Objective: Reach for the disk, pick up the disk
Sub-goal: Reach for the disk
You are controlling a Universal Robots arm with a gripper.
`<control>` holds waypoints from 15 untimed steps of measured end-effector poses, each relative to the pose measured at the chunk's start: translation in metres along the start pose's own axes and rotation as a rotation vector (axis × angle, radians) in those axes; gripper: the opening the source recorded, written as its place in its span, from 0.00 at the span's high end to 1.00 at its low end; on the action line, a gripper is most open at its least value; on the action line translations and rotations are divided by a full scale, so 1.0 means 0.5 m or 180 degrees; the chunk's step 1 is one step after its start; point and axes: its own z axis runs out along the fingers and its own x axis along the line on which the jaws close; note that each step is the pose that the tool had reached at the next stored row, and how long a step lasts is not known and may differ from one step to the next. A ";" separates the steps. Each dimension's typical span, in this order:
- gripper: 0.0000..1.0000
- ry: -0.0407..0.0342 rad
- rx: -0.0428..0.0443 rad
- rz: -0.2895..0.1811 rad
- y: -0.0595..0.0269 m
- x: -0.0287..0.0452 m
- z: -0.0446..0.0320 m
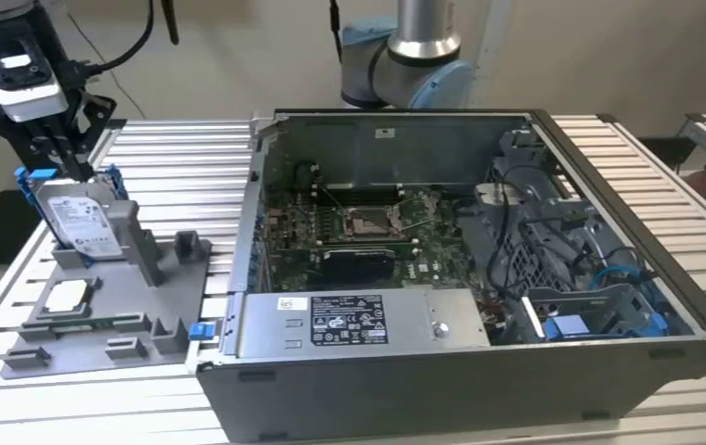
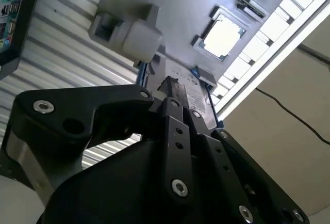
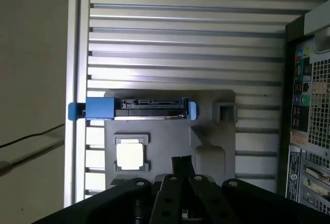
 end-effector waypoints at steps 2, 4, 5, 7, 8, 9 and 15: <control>1.00 -0.0001 0.0000 -0.0001 0.016 0.000 0.001; 1.00 0.0000 0.0000 0.0000 0.034 0.001 0.001; 1.00 0.0000 0.0000 -0.0001 0.044 0.003 0.002; 1.00 -0.0001 0.0000 0.0000 0.058 0.013 0.002; 1.00 0.0000 0.0000 0.0000 0.063 0.020 0.003; 1.00 0.0000 0.0000 0.0000 0.068 0.028 0.003; 1.00 -0.0001 0.0000 -0.0001 0.088 0.079 0.004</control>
